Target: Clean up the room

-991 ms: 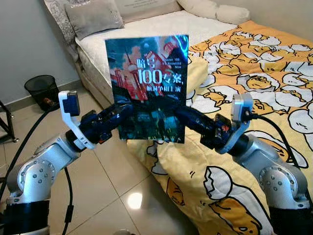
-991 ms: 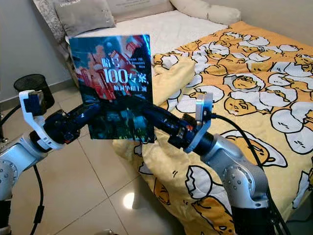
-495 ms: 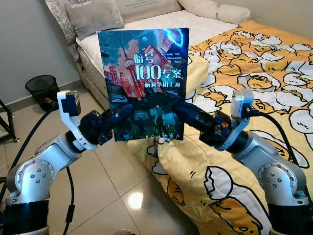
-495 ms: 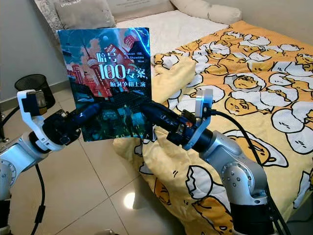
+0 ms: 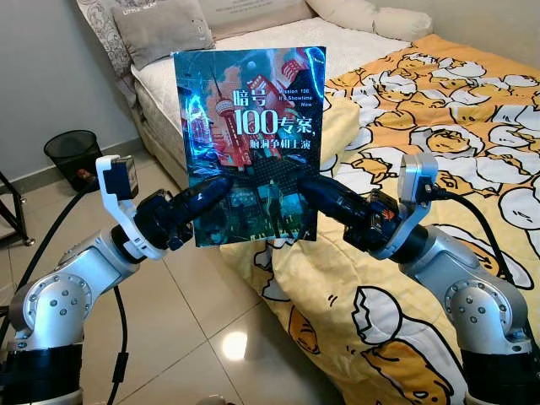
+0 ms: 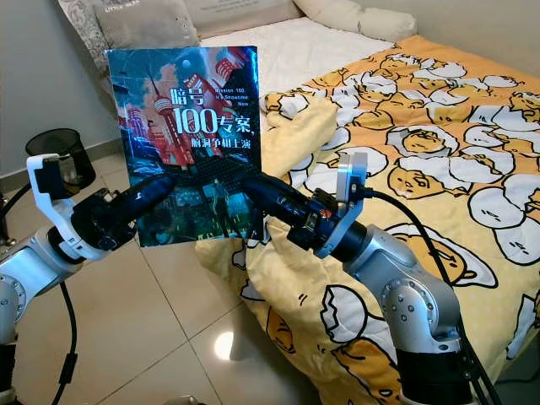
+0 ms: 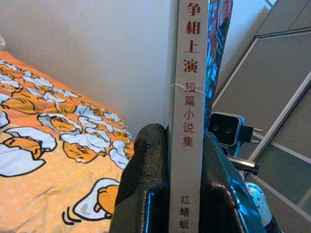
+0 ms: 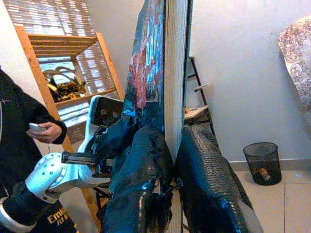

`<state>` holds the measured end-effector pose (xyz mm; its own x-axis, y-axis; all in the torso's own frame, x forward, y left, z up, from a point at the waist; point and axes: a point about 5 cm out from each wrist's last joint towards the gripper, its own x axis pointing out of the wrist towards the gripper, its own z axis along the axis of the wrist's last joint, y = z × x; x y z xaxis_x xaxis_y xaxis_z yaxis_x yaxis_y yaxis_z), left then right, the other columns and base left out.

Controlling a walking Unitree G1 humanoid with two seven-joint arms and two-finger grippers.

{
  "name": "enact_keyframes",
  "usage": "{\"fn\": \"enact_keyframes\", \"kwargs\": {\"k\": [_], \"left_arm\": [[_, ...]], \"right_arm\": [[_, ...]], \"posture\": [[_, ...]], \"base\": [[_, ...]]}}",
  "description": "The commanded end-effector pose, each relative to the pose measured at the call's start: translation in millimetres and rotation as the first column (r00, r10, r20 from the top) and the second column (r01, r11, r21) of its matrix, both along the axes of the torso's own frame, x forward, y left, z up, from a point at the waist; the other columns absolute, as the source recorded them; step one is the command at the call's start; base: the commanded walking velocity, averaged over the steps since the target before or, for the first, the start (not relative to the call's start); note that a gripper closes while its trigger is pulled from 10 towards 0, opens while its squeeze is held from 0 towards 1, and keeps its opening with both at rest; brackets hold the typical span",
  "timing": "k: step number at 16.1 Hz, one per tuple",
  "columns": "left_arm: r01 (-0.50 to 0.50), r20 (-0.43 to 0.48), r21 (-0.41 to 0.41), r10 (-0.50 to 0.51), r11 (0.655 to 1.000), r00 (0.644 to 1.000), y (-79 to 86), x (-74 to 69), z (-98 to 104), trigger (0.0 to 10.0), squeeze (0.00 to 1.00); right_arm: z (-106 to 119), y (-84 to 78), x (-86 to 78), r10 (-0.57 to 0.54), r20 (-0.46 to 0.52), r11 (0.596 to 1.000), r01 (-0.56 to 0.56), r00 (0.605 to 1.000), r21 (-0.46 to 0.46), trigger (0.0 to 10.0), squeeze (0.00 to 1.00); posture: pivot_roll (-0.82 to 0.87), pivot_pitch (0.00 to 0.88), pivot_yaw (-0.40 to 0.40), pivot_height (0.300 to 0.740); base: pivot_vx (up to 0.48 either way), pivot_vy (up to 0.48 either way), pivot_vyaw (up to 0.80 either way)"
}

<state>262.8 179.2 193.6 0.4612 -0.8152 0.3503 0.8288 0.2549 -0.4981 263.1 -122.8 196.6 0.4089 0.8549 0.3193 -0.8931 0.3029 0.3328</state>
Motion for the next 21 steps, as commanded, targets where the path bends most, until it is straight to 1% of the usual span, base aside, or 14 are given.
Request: {"fn": "enact_keyframes", "kwargs": {"k": [1,2,4,7,8,9,12,13,14,20,21], "left_arm": [[0.004,0.020,-0.009,-0.003,1.000,1.000,1.1,1.1,6,0.0,0.00],[0.008,0.017,-0.011,-0.008,1.000,1.000,-0.6,1.6,6,0.0,0.00],[0.016,0.018,-0.014,-0.016,1.000,1.000,-2.0,1.7,7,0.0,0.00],[0.034,0.028,-0.018,-0.033,0.999,0.999,-4.8,1.7,10,0.0,0.00],[0.038,0.032,-0.016,-0.038,0.999,0.999,-5.6,1.7,11,0.0,0.00],[0.038,0.032,-0.015,-0.037,0.999,0.999,-5.8,1.9,11,0.0,0.00],[0.032,0.036,-0.007,-0.032,0.999,0.999,-5.4,1.1,11,0.0,0.00],[0.025,0.037,-0.005,-0.025,1.000,0.999,-4.2,0.5,11,0.0,0.00],[0.022,0.037,-0.004,-0.021,1.000,0.999,-3.4,0.1,11,0.0,0.00],[0.007,0.042,0.010,-0.007,1.000,0.999,-1.9,-0.2,11,0.0,0.00],[-0.003,0.029,0.028,0.002,1.000,1.000,-1.8,0.9,10,2.8,0.00]], "right_arm": [[9,1.8,1.2,0.012,0.034,0.999,-0.013,0.999,0.029,10.0,0.70],[9,2.9,1.6,0.019,0.020,0.999,-0.019,1.000,0.039,10.0,1.00],[9,5.3,0.7,0.034,0.016,0.998,-0.035,0.999,0.045,10.0,1.00],[8,9.0,1.1,0.037,0.023,0.999,-0.037,0.999,0.024,10.0,1.00],[8,10.8,2.5,0.029,0.023,1.000,-0.029,0.999,0.000,10.0,1.00],[7,11.6,2.9,0.030,0.024,1.000,-0.029,0.999,-0.011,10.0,0.00],[4,14.3,3.6,0.040,0.006,0.999,-0.040,0.999,-0.033,10.0,0.00],[2,15.6,5.3,0.036,-0.011,0.999,-0.036,0.999,-0.039,3.3,0.00],[0,16.3,7.0,0.029,-0.021,0.999,-0.030,0.999,-0.043,0.0,0.00],[-3,16.0,12.1,0.006,-0.033,0.999,-0.007,0.999,-0.053,0.0,0.00],[-2,16.1,12.8,0.004,-0.032,0.999,-0.005,0.999,-0.048,0.0,0.00]], "posture": [[-0.03,0.000,0.087,0.740],[-0.03,0.000,0.087,0.740],[-0.03,0.000,0.087,0.740],[-0.03,0.000,0.088,0.740],[-0.03,0.000,0.086,0.740],[-0.03,0.000,0.085,0.740],[-0.02,0.000,0.079,0.740],[-0.01,0.000,0.076,0.740],[-0.01,0.000,0.074,0.740],[-0.01,0.000,0.073,0.740],[-0.01,0.000,0.077,0.740]], "base": [[0.000,0.000,0.00],[0.000,0.000,0.00],[0.000,0.000,0.00],[0.000,0.000,0.00],[0.000,0.000,0.00],[0.000,0.000,0.00],[0.000,0.000,0.00],[0.000,0.000,0.00],[0.000,0.000,0.00],[0.000,0.000,0.00],[0.000,0.000,0.00]]}}
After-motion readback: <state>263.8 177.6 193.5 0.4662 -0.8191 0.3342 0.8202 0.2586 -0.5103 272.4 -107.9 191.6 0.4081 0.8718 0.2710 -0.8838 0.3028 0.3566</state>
